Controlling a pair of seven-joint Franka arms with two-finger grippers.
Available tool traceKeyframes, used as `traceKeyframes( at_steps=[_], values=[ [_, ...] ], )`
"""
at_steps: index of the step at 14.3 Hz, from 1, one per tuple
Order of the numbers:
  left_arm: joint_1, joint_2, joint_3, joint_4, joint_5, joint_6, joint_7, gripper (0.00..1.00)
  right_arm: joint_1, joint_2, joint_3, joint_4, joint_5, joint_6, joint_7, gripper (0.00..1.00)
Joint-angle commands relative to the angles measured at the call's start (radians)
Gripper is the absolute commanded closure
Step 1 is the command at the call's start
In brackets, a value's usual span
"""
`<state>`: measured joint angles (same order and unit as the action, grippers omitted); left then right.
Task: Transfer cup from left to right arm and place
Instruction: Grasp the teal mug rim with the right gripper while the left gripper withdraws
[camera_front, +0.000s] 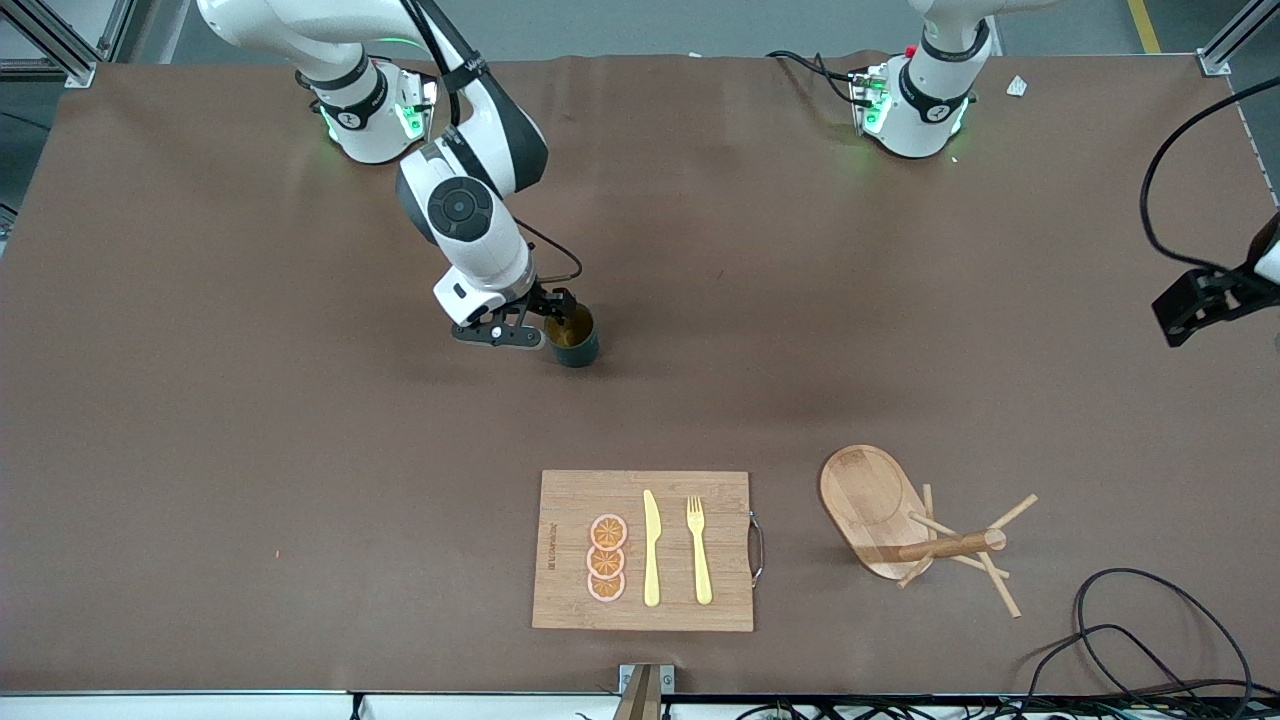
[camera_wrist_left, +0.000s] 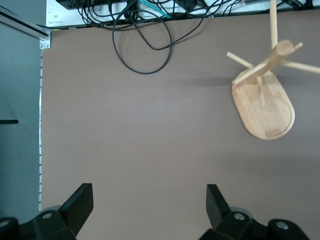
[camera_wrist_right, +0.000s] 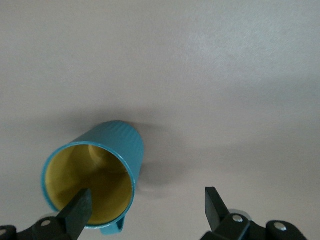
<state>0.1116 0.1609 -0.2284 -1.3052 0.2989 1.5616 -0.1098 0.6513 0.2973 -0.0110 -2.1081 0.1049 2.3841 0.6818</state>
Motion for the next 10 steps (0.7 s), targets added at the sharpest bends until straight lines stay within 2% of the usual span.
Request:
traceKeyframes(
  at_steps=[1,4,5,8,9,10],
  values=[
    [0.011,-0.052,-0.005,-0.016,-0.020,-0.055,0.033,0.00,0.008,0.000,-0.006,-0.046,0.021,0.053,0.021,0.08],
    [0.032,-0.066,-0.005,-0.019,-0.050,-0.089,0.038,0.00,0.013,0.035,-0.006,-0.047,0.021,0.108,0.051,0.11],
    [0.042,-0.075,-0.003,-0.028,-0.099,-0.089,0.038,0.00,0.019,0.046,-0.006,-0.046,0.019,0.121,0.051,0.14],
    [0.013,-0.130,0.053,-0.110,-0.172,-0.089,0.036,0.00,0.019,0.051,-0.007,-0.046,0.019,0.135,0.068,0.29],
    [-0.018,-0.159,0.073,-0.152,-0.173,-0.083,0.035,0.00,0.019,0.051,-0.007,-0.044,0.021,0.133,0.070,0.43],
    [-0.058,-0.165,0.116,-0.161,-0.182,-0.084,0.035,0.00,0.016,0.049,-0.007,-0.044,0.021,0.130,0.070,0.65]
  ],
)
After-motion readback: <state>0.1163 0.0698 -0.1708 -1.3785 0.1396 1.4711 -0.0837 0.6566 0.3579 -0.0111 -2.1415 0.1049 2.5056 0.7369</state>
